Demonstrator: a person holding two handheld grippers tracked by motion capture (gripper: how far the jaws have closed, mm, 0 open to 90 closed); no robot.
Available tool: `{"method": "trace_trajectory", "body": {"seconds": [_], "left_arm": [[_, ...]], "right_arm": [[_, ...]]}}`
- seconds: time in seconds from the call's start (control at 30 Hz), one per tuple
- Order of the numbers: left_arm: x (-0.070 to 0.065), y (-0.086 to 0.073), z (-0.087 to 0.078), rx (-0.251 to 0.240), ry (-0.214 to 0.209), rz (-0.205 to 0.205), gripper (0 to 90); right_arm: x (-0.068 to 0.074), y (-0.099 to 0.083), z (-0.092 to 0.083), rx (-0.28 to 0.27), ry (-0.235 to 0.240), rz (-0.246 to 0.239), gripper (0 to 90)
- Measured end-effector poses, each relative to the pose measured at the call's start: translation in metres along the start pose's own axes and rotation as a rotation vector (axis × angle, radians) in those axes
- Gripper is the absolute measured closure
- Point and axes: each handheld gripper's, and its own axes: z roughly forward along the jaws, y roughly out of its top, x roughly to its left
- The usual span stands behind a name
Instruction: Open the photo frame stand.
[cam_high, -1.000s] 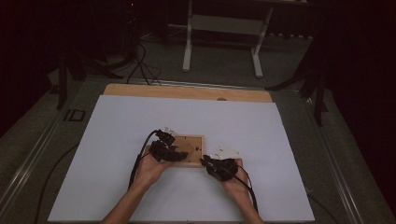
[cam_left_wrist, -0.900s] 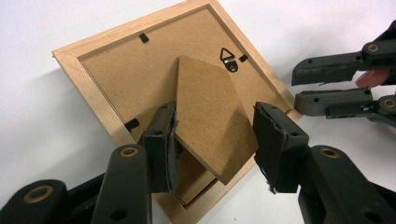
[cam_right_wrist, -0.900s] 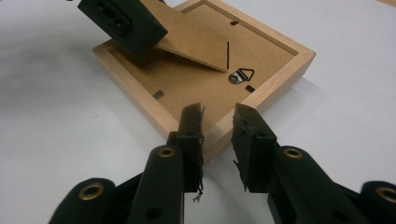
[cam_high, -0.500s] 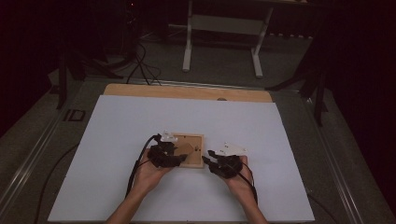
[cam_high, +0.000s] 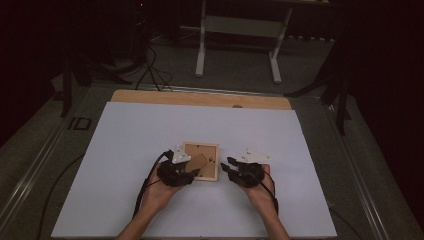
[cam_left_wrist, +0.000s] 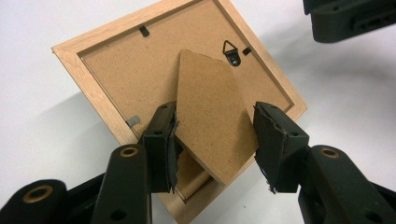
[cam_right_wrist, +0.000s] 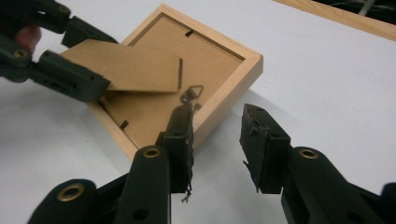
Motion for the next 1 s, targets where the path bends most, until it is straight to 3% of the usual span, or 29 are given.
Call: {"method": "trace_trajectory", "body": {"seconds": [0.47,0.73,1.0], "left_arm": [[-0.006,-0.012,-0.006,-0.057,0.025,0.029,52.7],[-0.008,-0.016,-0.010,-0.074,0.032,0.058,52.7],[-0.013,-0.020,-0.014,-0.093,0.058,0.122,52.6]], "right_arm": [[-0.007,0.017,-0.011,-0.035,-0.016,0.011,64.3],[-0.009,0.028,-0.002,-0.011,0.025,0.024,61.2],[-0.009,0.039,0.009,-0.014,0.066,0.044,56.4]]}}
